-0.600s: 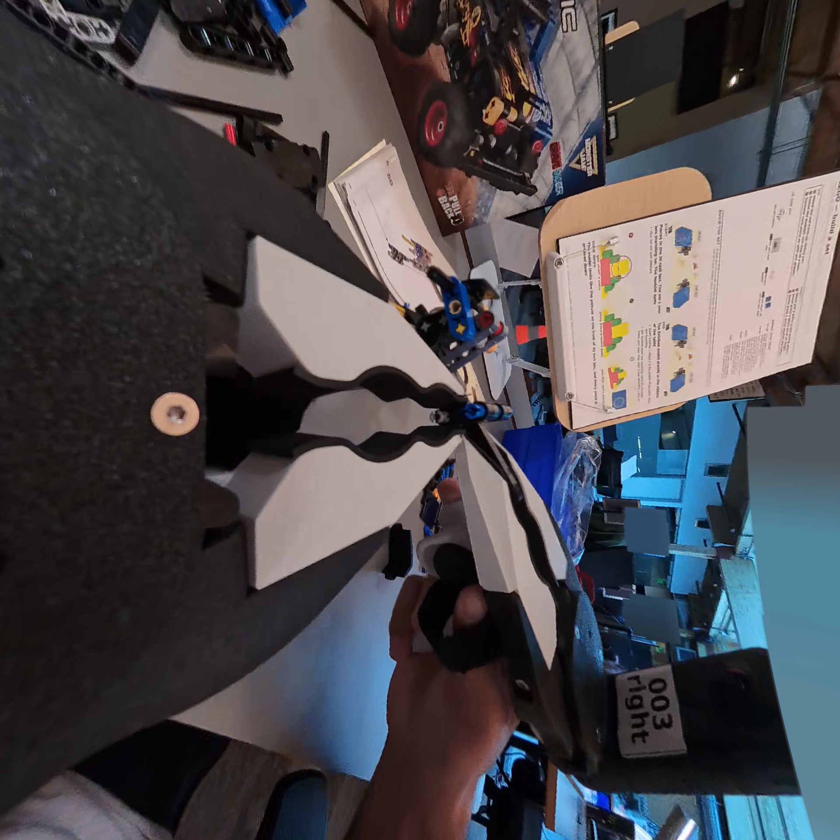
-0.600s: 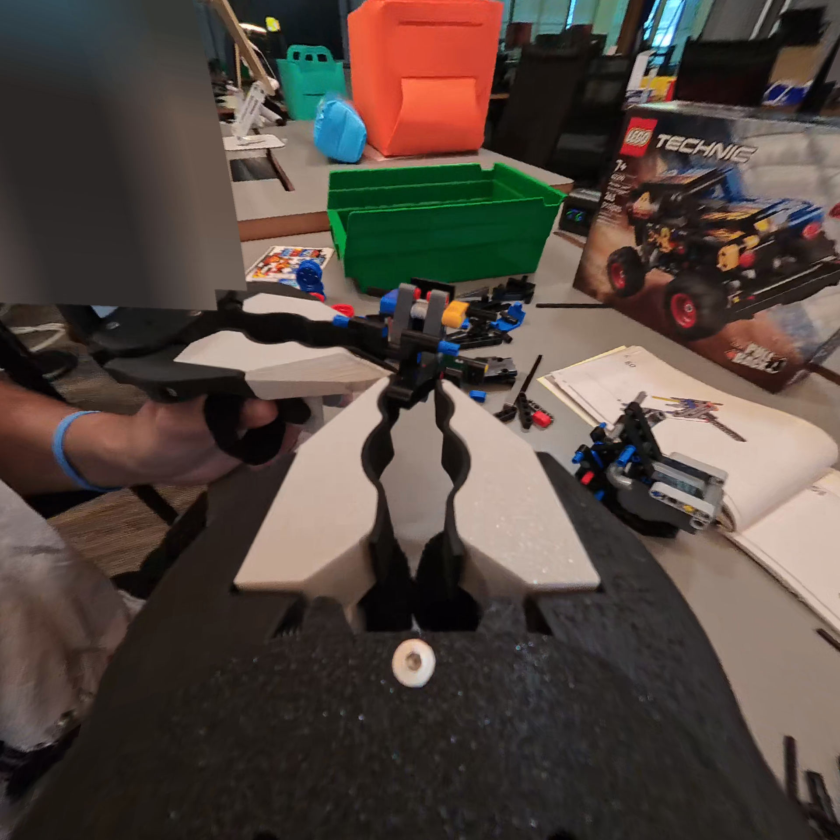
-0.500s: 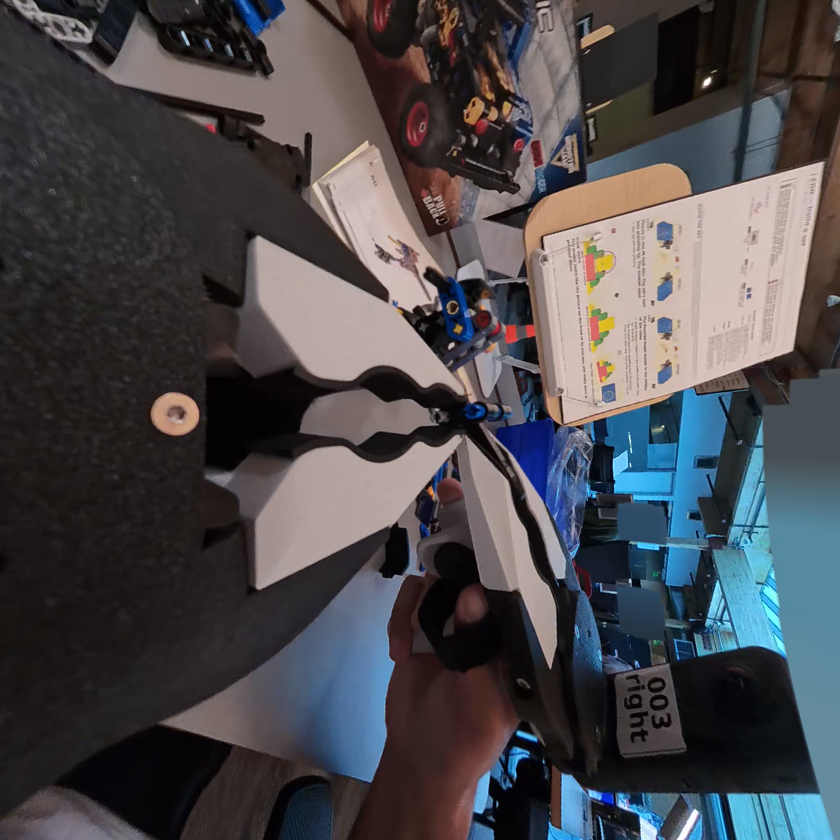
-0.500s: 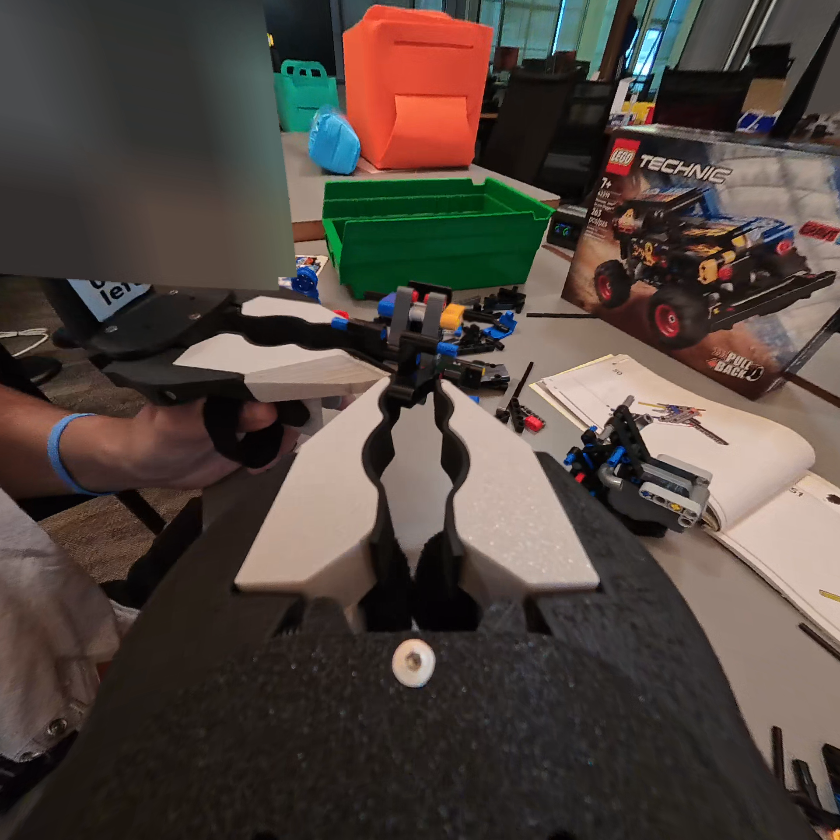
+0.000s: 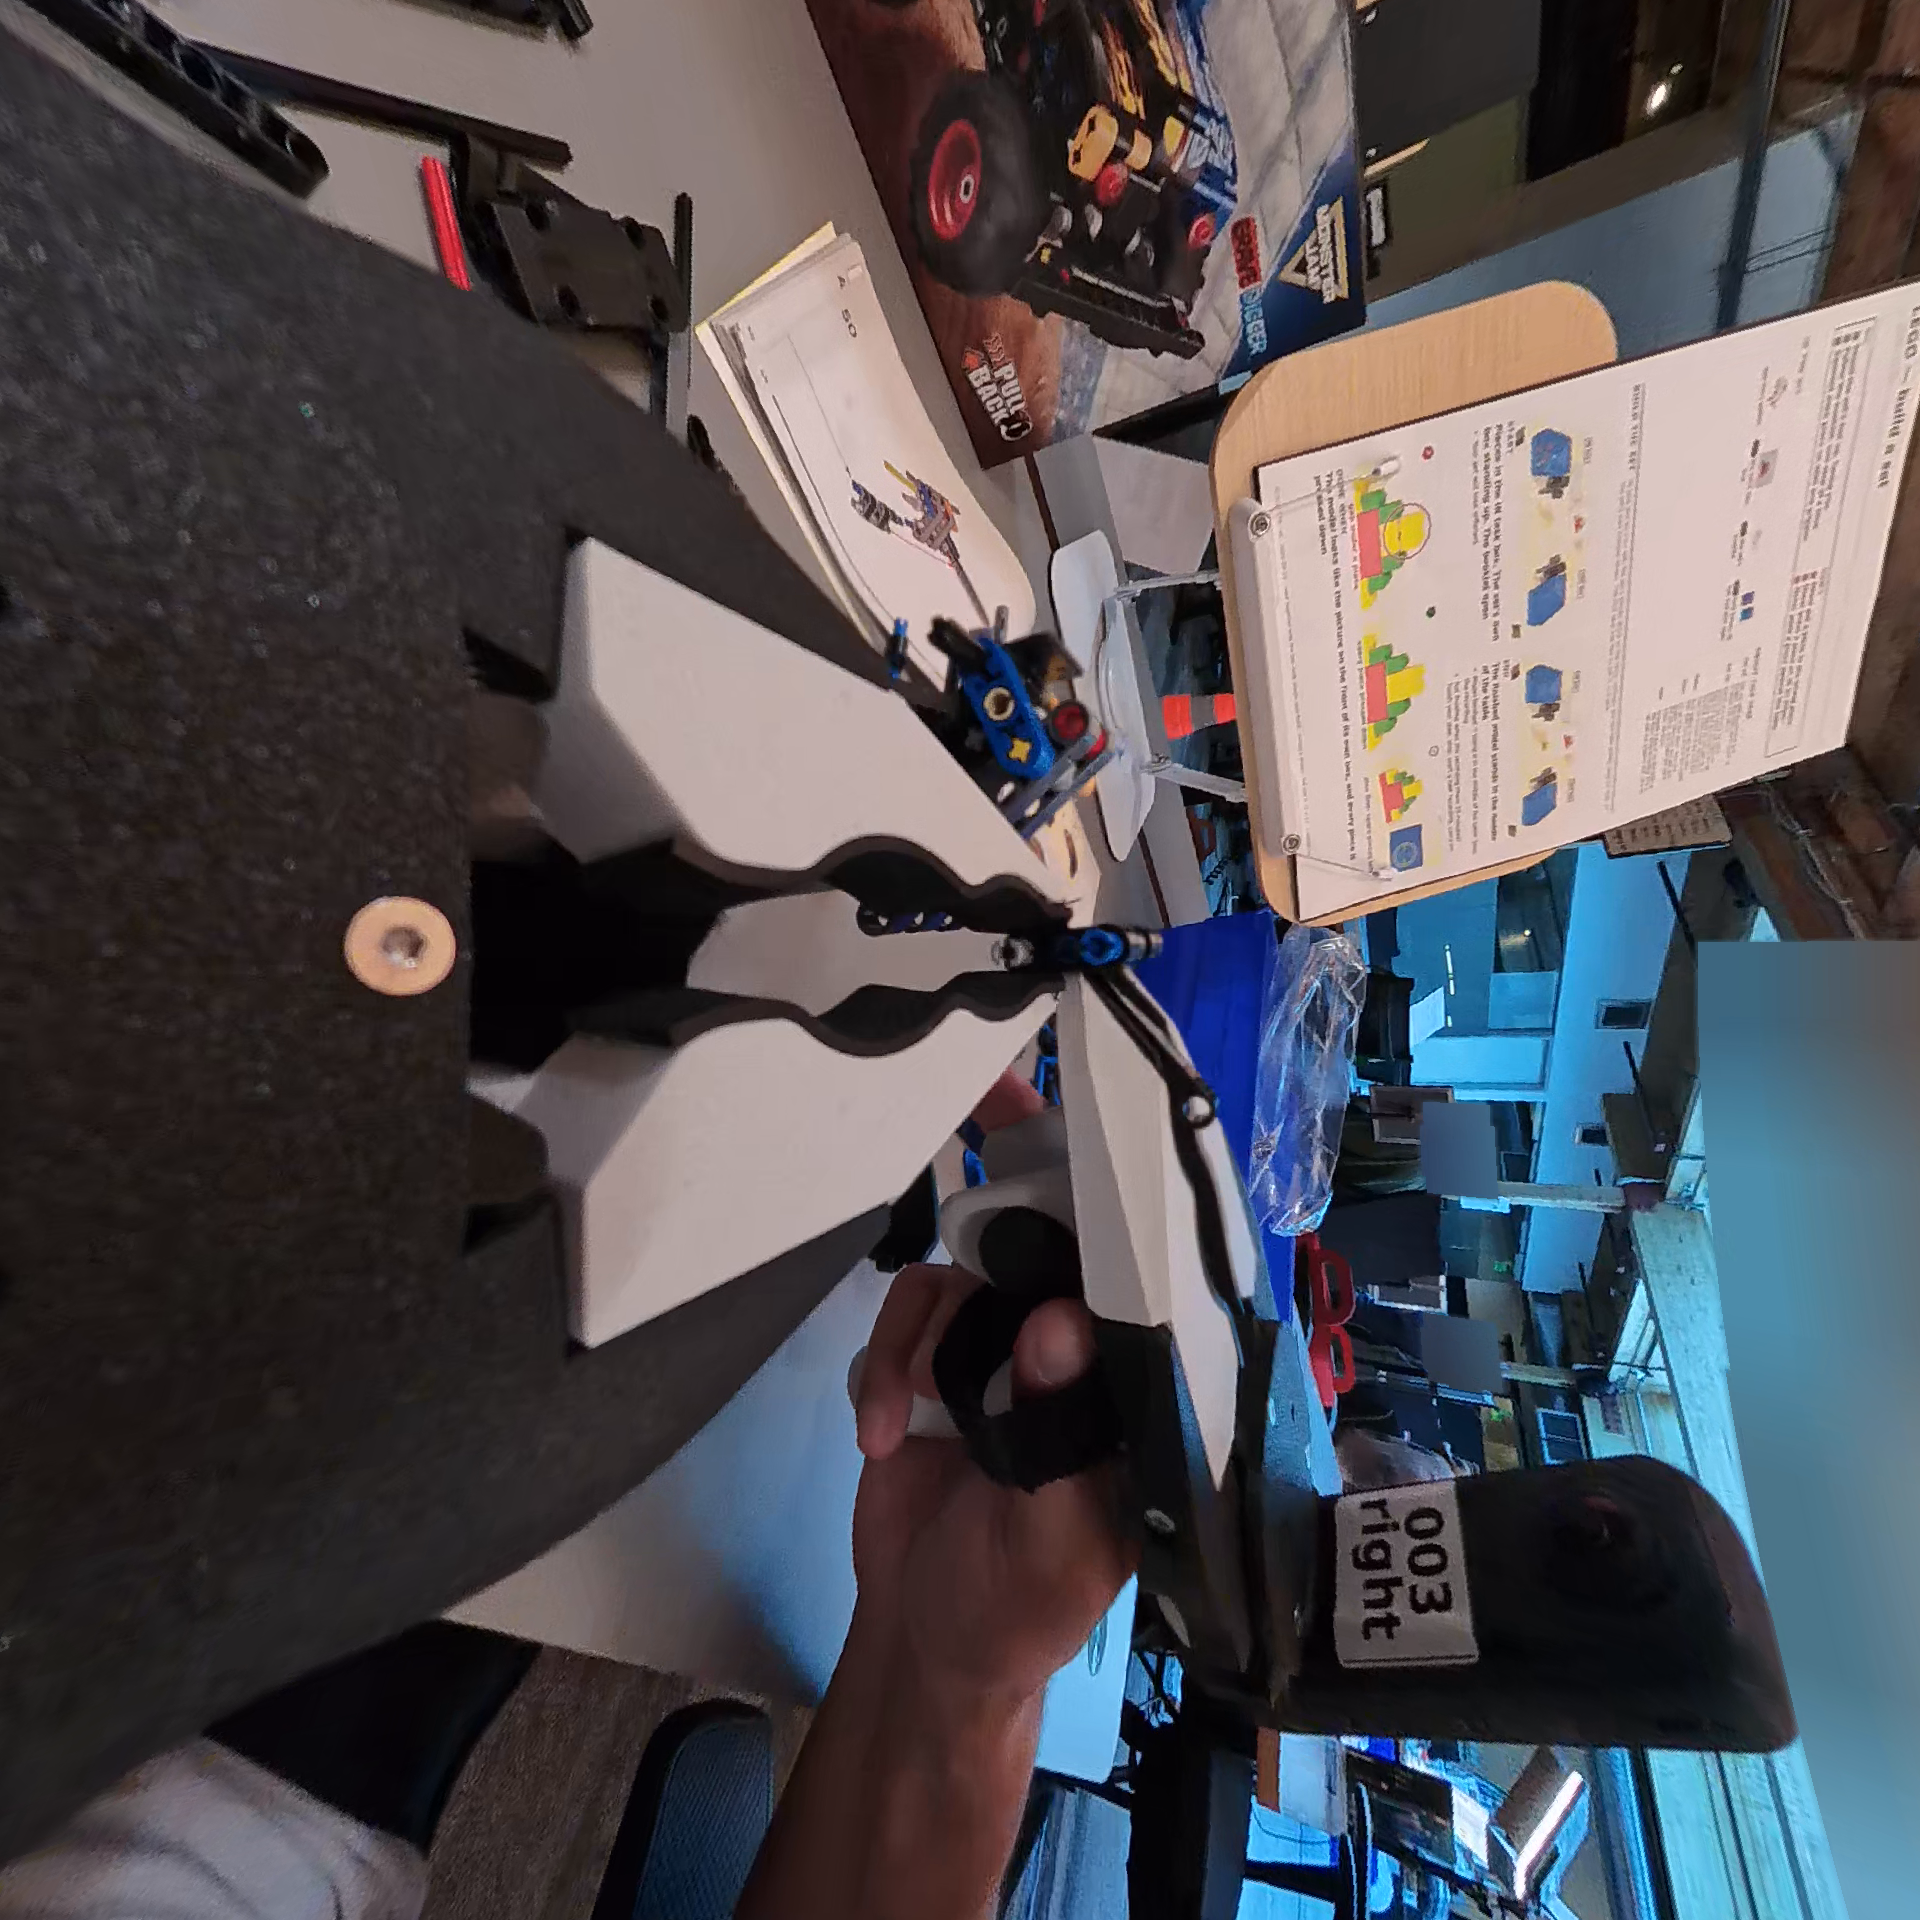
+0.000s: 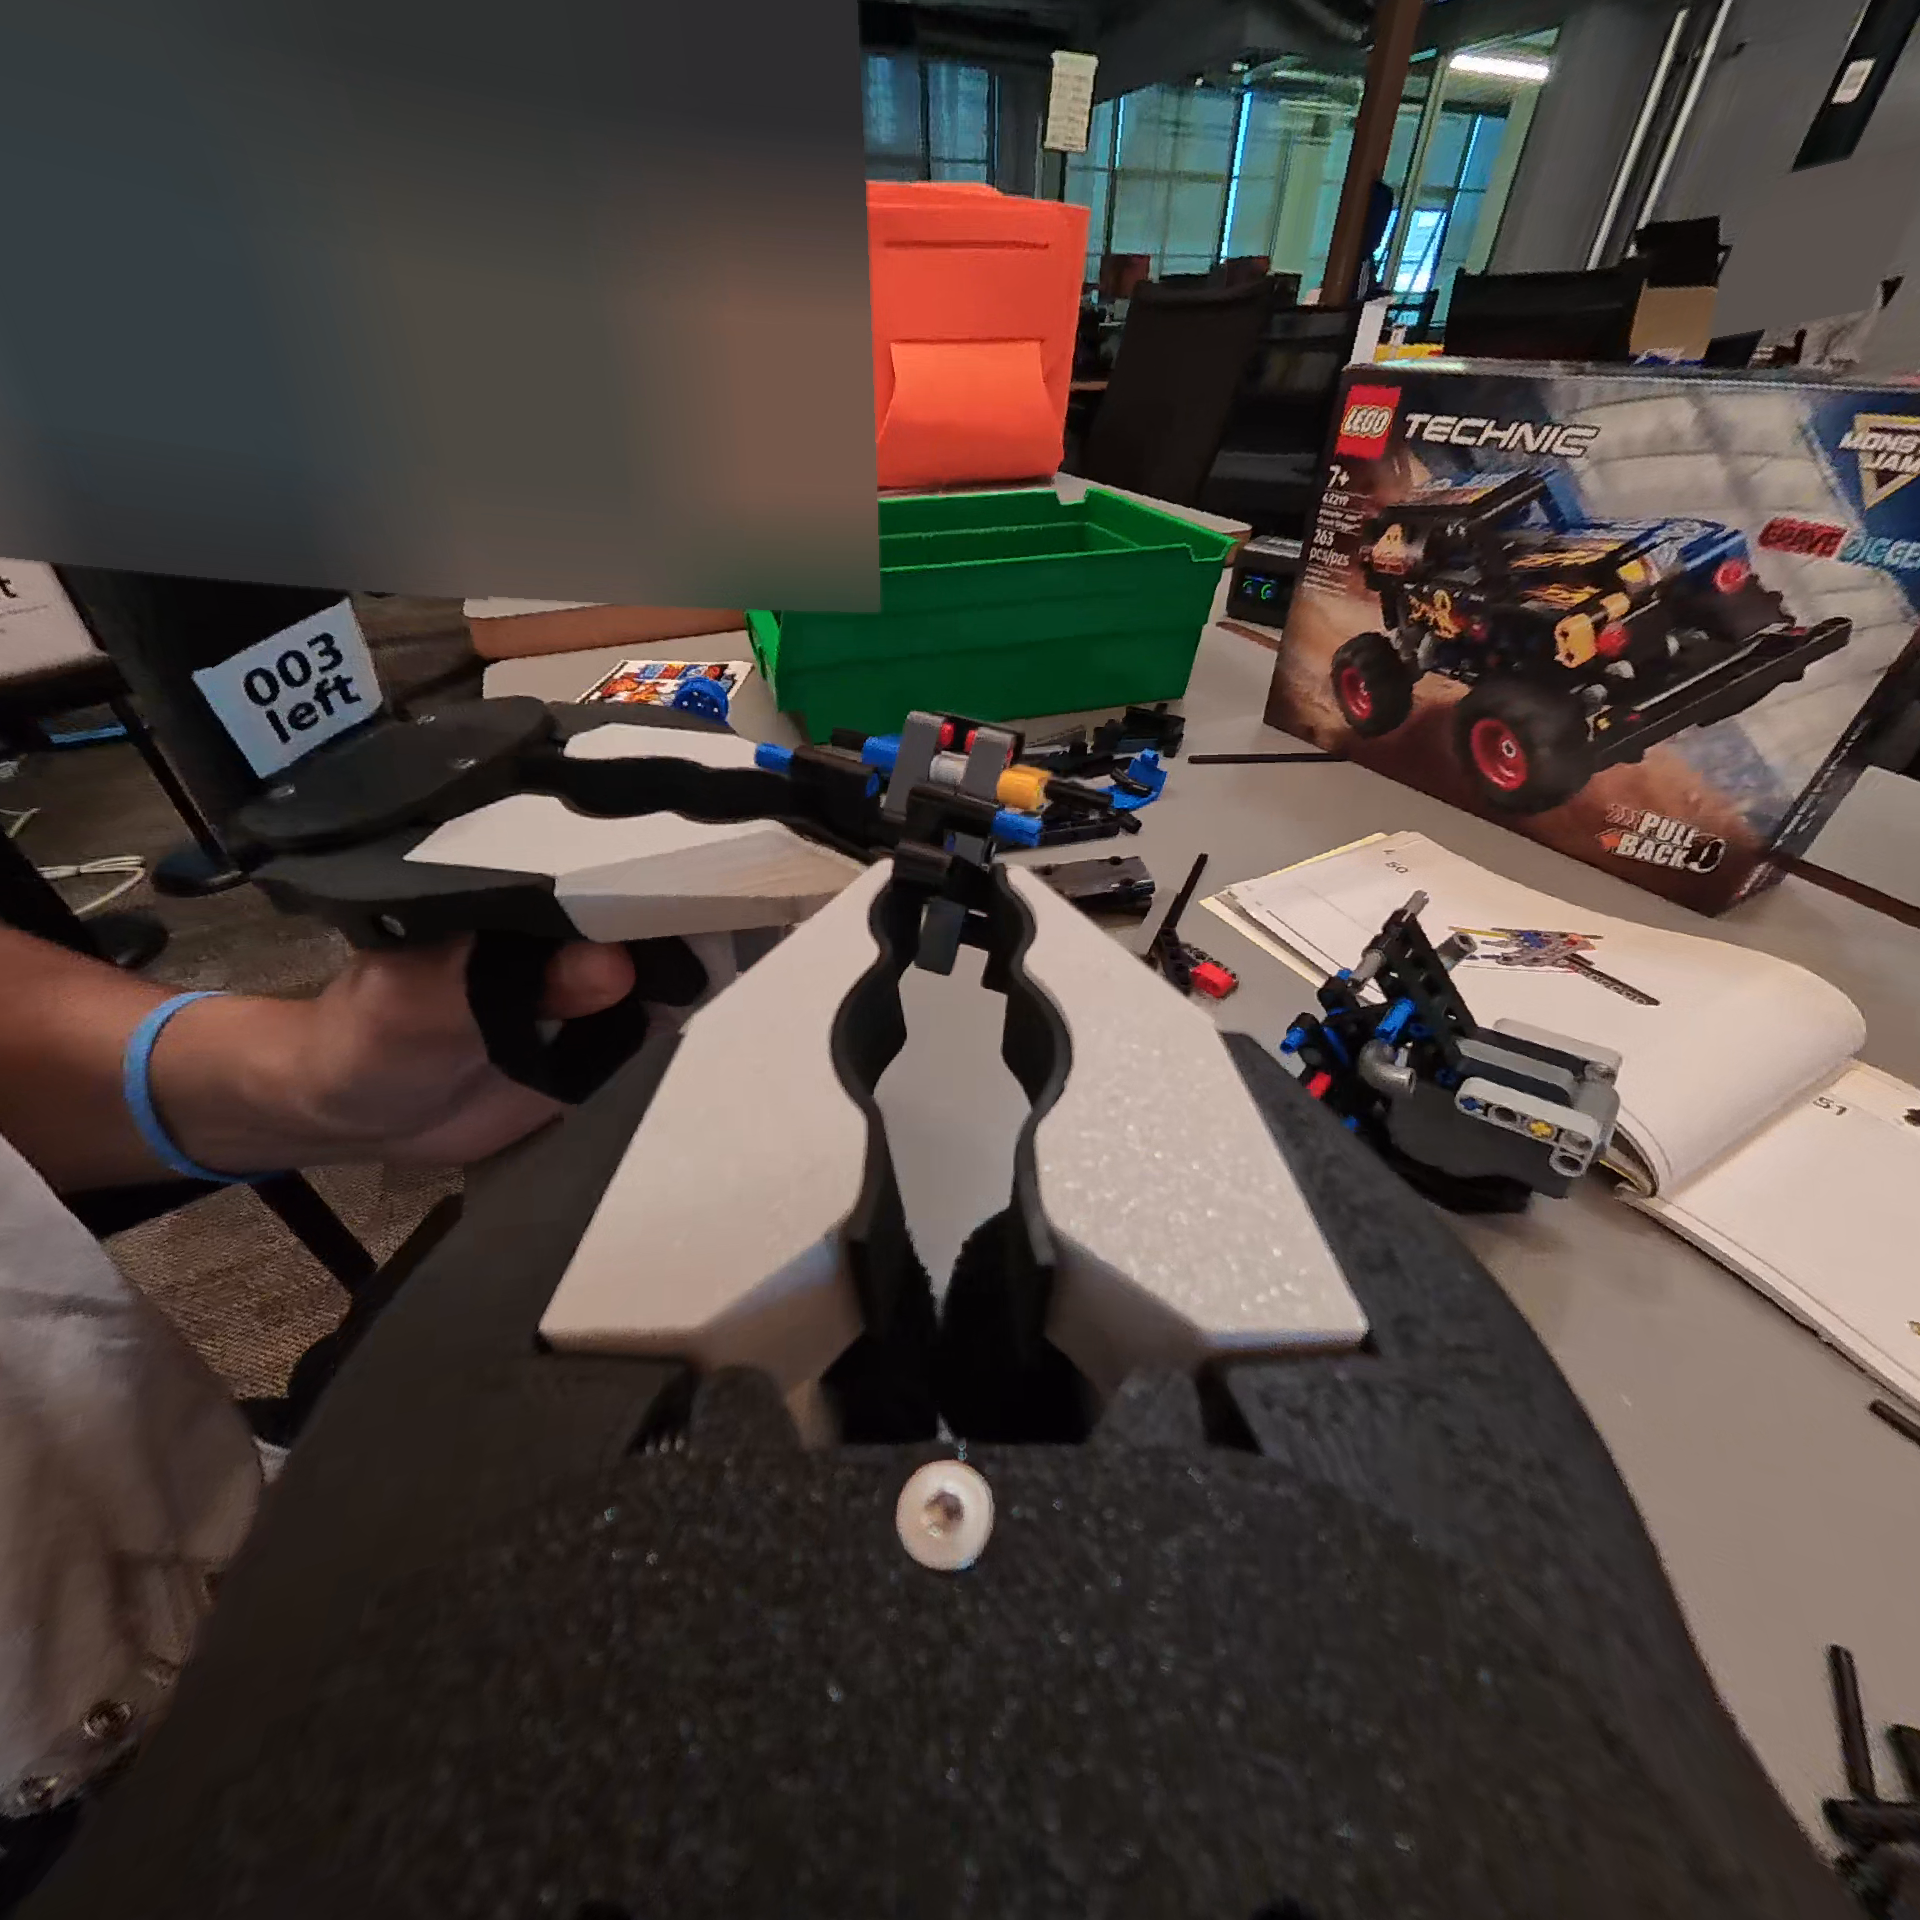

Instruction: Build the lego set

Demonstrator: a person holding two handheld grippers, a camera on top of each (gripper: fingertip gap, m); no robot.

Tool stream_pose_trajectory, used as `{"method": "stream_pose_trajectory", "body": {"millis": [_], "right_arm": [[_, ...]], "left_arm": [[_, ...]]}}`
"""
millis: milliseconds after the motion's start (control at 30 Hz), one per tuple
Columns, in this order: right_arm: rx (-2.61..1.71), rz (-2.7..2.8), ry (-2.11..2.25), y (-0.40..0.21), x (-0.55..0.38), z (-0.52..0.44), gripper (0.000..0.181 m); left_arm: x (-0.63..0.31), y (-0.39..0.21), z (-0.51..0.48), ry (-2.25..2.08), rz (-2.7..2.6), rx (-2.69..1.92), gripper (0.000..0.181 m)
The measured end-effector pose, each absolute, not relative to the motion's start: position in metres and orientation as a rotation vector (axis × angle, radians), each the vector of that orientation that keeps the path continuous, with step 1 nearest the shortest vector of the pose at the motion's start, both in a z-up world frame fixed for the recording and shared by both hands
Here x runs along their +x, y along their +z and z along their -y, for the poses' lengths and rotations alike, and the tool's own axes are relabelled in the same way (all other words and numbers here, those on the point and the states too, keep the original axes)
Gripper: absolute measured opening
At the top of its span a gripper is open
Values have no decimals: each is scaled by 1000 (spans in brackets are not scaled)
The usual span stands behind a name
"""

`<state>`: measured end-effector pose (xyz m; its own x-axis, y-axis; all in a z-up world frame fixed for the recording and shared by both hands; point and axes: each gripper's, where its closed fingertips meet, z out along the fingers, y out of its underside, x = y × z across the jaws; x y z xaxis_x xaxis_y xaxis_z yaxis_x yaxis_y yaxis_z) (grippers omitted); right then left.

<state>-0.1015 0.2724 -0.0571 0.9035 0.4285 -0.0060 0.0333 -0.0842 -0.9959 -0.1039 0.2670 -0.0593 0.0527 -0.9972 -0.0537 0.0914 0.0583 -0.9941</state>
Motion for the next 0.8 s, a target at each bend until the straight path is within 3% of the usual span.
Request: {"method": "stream_pose_trajectory", "body": {"millis": [300,500,533,567,600,800], "right_arm": [[-1633,269,502,-63,-99,-270,11],[-1665,193,662,-68,-94,-271,11],[-1659,181,710,-68,-94,-270,15],[-1619,238,806,-63,-103,-263,43],[-1592,258,874,-59,-109,-259,59],[-1656,293,710,-68,-111,-268,52]], "left_arm": [[-100,-64,-265,-1134,-1152,-1128,6],[-95,-69,-269,-734,-1260,-1009,5],[-95,-69,-269,-666,-1270,-988,5],[-94,-71,-270,-628,-1274,-982,5],[-95,-71,-272,-612,-1270,-981,6],[-96,-74,-272,-459,-1288,-937,5]]}}
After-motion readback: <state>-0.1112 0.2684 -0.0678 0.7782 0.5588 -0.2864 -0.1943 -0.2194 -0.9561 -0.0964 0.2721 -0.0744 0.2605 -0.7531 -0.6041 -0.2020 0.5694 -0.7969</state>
